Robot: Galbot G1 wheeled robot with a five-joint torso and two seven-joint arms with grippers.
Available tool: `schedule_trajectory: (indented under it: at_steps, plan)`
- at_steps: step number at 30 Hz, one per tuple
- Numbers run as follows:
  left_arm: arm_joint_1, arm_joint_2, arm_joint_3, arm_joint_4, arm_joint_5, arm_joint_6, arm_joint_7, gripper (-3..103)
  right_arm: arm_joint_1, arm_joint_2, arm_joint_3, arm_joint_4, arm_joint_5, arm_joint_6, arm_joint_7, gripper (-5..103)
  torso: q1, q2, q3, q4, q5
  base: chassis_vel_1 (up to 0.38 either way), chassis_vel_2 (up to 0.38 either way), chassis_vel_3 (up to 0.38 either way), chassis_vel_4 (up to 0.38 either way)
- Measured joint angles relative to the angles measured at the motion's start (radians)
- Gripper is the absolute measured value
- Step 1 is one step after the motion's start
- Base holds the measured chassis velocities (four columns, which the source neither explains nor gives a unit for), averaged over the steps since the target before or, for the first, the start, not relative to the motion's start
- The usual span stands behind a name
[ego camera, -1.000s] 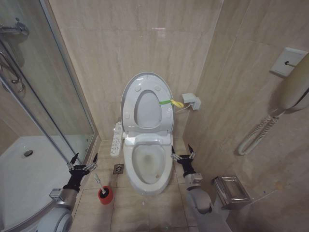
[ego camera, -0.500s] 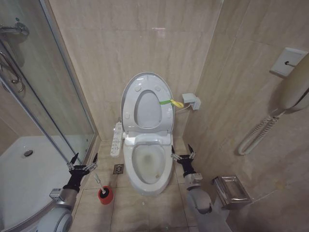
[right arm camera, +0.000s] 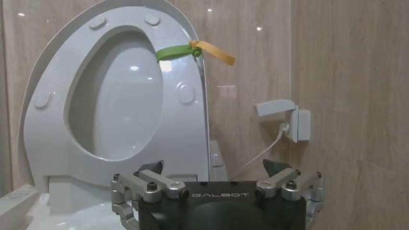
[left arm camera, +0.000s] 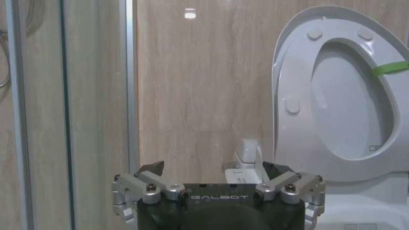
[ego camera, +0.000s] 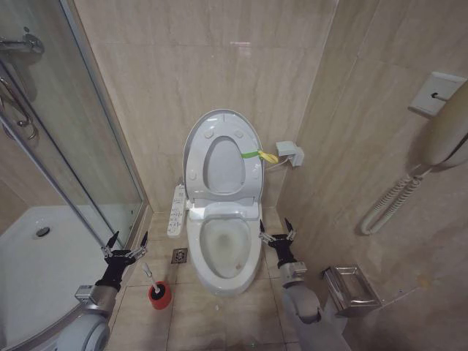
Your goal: Open the toilet lid, clean the toilet bowl with a toilet brush, close the toilet lid, and flush.
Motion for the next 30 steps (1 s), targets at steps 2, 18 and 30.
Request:
schedule_trajectory:
  at_steps: [2, 18, 30]
  plan:
    - [0.0, 0.0, 0.0, 0.0, 0.0, 0.0, 0.0, 100, 0.0, 0.0, 0.0, 0.0, 0.0, 0.0, 0.0, 100, 0.0, 0.0, 0.0, 0.0, 0.0, 0.0, 0.0, 0.0, 0.0]
    - [0.0, 0.0, 0.0, 0.0, 0.0, 0.0, 0.0, 100, 0.0, 0.0, 0.0, 0.0, 0.0, 0.0, 0.0, 100, 0.0, 0.0, 0.0, 0.0, 0.0, 0.0, 0.0, 0.0, 0.0]
    - [0.0, 0.0, 0.0, 0.0, 0.0, 0.0, 0.0, 100, 0.0, 0.0, 0.0, 0.0, 0.0, 0.0, 0.0, 100, 0.0, 0.0, 0.0, 0.0, 0.0, 0.0, 0.0, 0.0, 0.0]
